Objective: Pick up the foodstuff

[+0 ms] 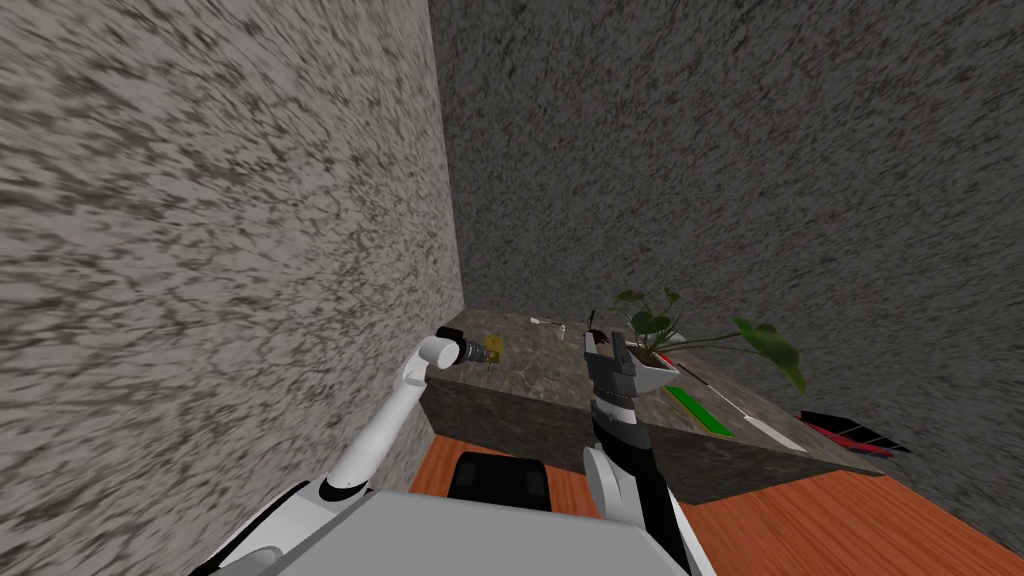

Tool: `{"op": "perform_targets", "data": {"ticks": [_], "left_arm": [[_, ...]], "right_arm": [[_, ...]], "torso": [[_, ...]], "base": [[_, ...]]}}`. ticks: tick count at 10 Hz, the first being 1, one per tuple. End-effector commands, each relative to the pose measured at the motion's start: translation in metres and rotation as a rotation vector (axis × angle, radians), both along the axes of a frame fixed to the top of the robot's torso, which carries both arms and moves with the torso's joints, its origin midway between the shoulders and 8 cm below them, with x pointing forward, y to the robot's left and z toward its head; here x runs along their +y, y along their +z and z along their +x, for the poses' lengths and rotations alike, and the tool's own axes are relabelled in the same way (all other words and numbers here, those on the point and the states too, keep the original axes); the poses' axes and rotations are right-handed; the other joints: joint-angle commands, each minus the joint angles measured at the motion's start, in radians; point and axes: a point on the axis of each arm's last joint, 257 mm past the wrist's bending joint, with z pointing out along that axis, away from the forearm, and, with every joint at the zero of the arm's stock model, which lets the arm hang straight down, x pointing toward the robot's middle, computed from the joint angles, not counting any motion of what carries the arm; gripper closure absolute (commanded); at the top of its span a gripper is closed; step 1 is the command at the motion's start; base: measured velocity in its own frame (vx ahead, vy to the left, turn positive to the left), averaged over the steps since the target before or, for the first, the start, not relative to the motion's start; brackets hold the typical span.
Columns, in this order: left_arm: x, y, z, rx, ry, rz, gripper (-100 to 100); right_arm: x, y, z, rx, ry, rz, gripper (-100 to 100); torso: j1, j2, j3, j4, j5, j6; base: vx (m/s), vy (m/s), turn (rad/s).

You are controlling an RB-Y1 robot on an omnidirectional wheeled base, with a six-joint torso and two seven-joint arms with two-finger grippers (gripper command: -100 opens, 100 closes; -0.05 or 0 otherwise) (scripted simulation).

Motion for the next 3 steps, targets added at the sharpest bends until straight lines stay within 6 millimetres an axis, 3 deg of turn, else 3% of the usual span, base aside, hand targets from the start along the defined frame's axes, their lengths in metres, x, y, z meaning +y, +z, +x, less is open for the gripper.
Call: {"op": "perform_targets", "data": {"ticks": [1, 2, 3], "left_arm": [[0.0, 0.007, -0.0033, 0.003, 0.0, 0.0, 100], [-0.0001, 0.0049, -0.0024, 0.001, 0.0, 0.0, 100], [0.0001, 0.005, -0.0032, 0.003, 0.0, 0.001, 0]], "right_arm": [[0.0, 0.0, 0.0, 0.0, 0.0, 0.0, 0], [0.0, 0.0, 0.0, 0.0, 0.0, 0.0, 0], [0.0, 0.0, 0.0, 0.0, 0.0, 0.0, 0]], "torso": [[0.0, 0.0, 0.0, 0.0, 0.0, 0.0], [0.001, 0.002, 0.001, 0.0, 0.0, 0.0], [0.0, 0.001, 0.001, 0.0, 0.0, 0.0]], "base": [[-0.034, 0.035, 0.013], [-0.015, 0.016, 0.002], [0.0, 0.0, 0.0]]}}
